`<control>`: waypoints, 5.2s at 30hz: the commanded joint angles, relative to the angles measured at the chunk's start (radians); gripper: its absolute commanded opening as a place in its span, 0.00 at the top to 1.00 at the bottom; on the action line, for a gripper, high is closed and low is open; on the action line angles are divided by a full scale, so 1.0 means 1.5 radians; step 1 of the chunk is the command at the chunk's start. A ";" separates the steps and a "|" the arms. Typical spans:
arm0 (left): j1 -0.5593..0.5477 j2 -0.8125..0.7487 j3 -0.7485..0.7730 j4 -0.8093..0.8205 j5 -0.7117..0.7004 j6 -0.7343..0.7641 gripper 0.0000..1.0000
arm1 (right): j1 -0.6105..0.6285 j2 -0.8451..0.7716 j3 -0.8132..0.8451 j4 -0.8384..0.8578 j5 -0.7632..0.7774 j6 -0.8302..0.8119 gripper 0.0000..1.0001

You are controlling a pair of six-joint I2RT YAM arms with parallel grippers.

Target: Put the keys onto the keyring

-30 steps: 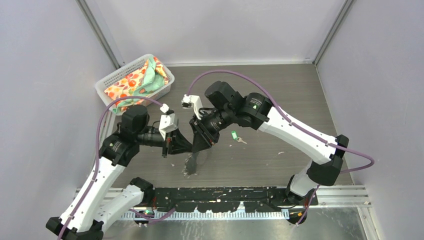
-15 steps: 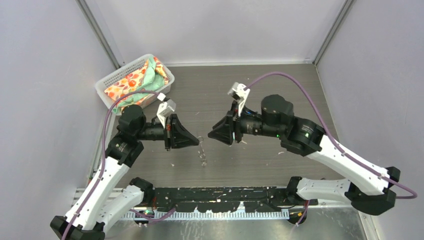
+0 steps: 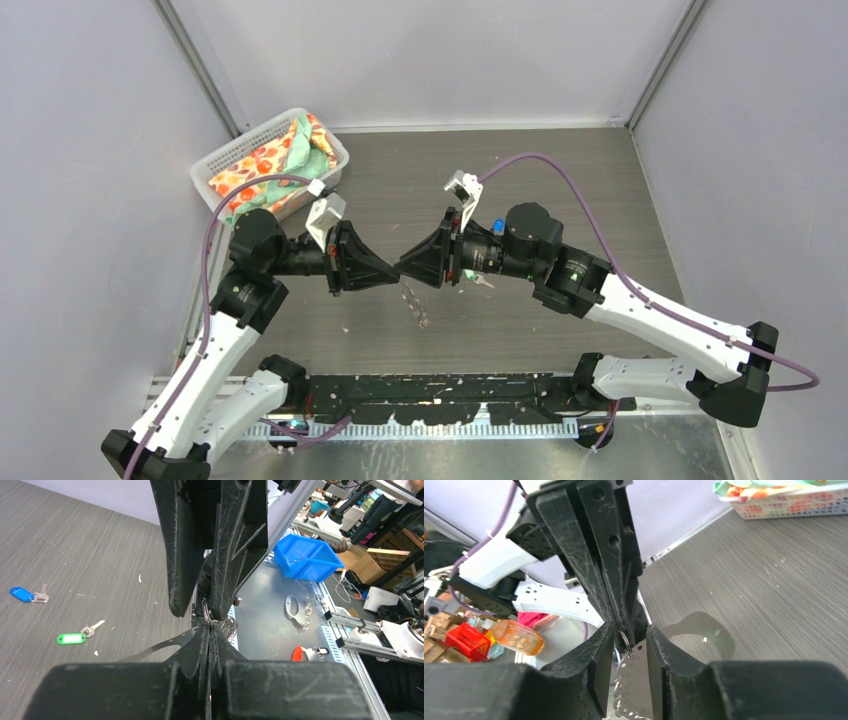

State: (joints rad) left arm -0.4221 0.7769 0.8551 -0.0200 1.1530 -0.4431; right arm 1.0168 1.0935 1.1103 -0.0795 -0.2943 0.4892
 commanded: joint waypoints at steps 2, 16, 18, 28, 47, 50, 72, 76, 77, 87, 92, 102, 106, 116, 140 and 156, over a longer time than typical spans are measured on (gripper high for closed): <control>0.003 -0.007 0.021 0.056 0.010 -0.012 1.00 | -0.002 -0.006 -0.016 0.123 -0.035 0.053 0.69; 0.003 -0.013 0.025 0.060 -0.009 -0.030 1.00 | -0.002 -0.062 -0.074 0.150 -0.015 0.089 0.67; 0.003 -0.012 0.026 0.059 -0.009 -0.029 1.00 | -0.003 -0.067 -0.075 0.145 -0.011 0.090 0.68; 0.003 -0.005 0.031 0.059 -0.015 -0.028 1.00 | -0.003 -0.076 -0.081 0.124 -0.011 0.089 0.73; 0.003 -0.006 0.027 0.064 -0.019 -0.020 1.00 | -0.003 -0.030 -0.062 0.124 -0.036 0.091 0.99; 0.003 0.000 0.037 0.033 -0.016 0.006 0.99 | -0.003 -0.022 -0.034 0.066 -0.045 0.069 0.99; 0.000 0.083 0.116 -0.266 0.059 0.333 0.54 | -0.001 0.174 0.412 -0.618 -0.068 -0.174 0.99; -0.013 0.097 0.114 -0.240 0.067 0.311 0.55 | 0.000 0.187 0.421 -0.608 -0.085 -0.179 0.99; -0.017 0.099 0.112 -0.233 0.074 0.304 0.55 | 0.000 0.190 0.421 -0.602 -0.088 -0.179 0.99; -0.035 0.108 0.103 -0.229 0.079 0.286 0.55 | 0.004 0.226 0.441 -0.561 -0.122 -0.190 0.99; -0.035 0.112 0.117 -0.284 0.080 0.337 0.65 | 0.005 0.236 0.452 -0.557 -0.125 -0.201 0.99; -0.035 0.109 0.126 -0.339 0.087 0.391 0.97 | 0.005 0.242 0.462 -0.563 -0.137 -0.210 0.99; -0.035 0.109 0.118 -0.280 0.089 0.335 0.99 | 0.005 0.247 0.461 -0.556 -0.144 -0.207 0.99; -0.035 0.107 0.115 -0.256 0.106 0.308 0.94 | 0.008 0.248 0.439 -0.516 -0.153 -0.198 0.99; -0.035 0.047 0.125 -0.257 0.089 0.514 1.00 | -0.037 0.042 0.296 -0.377 -0.061 -0.107 0.53; -0.035 0.046 0.078 0.058 -0.014 0.032 1.00 | -0.037 -0.084 0.042 0.012 -0.066 -0.023 0.55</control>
State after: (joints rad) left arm -0.4713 0.8490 0.9661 -0.0677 1.2045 -0.1963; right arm 0.9600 0.9585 1.2057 -0.2939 -0.4034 0.3969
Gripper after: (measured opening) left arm 0.010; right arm 0.450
